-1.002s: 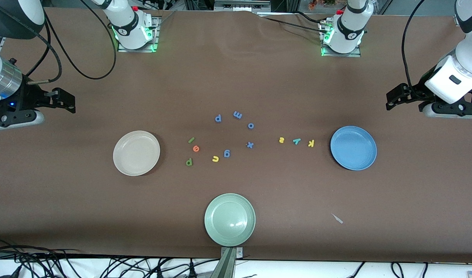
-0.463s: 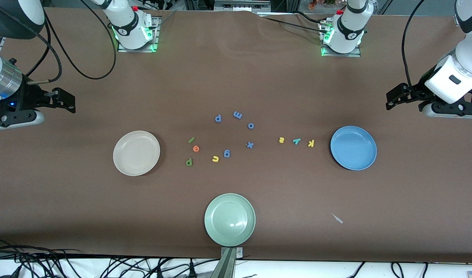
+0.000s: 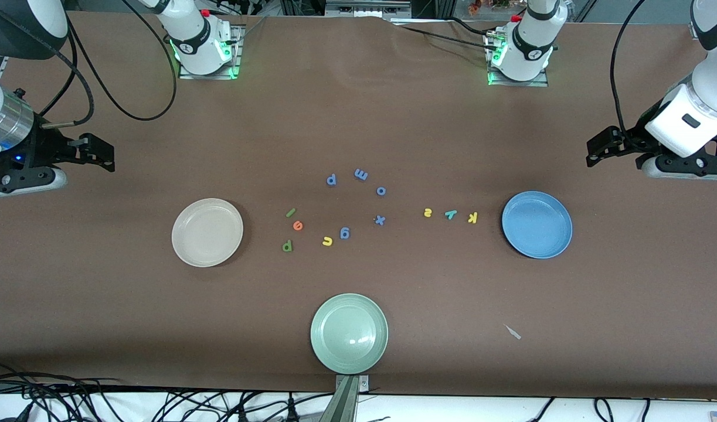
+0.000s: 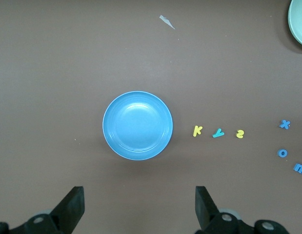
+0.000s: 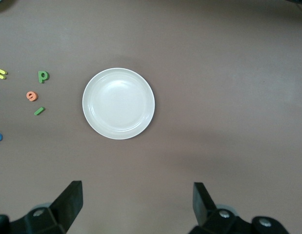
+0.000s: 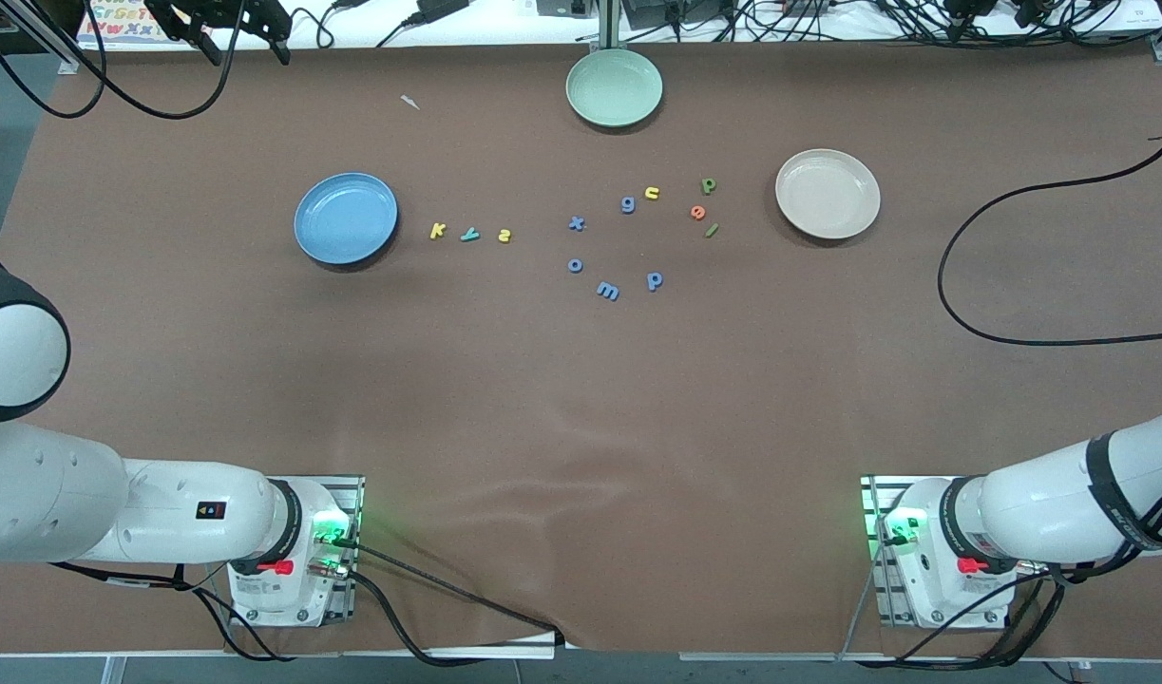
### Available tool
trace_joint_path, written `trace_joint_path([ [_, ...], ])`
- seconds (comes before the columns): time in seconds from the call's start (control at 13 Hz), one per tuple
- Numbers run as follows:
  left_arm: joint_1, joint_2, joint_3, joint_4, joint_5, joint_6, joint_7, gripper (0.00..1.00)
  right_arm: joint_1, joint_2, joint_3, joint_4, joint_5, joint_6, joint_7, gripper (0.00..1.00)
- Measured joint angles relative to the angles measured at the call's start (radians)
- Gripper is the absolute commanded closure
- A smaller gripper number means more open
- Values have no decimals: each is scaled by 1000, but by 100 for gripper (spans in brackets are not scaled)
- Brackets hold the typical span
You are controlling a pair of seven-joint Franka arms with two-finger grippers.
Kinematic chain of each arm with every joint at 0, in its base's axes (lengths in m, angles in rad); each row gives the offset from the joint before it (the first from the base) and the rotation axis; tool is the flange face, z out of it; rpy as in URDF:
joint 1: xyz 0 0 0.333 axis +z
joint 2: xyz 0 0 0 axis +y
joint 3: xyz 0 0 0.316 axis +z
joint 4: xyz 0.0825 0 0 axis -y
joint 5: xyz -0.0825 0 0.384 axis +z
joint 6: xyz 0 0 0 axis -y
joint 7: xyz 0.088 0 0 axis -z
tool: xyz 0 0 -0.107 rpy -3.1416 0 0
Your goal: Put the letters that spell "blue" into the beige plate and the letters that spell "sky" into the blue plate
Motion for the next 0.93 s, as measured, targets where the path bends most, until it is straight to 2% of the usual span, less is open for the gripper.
trace_joint_path([
  [0.46,0,0,0,0,0,0,0,0,0,0,1,0,1,0,1,0],
  [0.93,0,0,0,0,0,0,0,0,1,0,2,0,54,0,2,0],
])
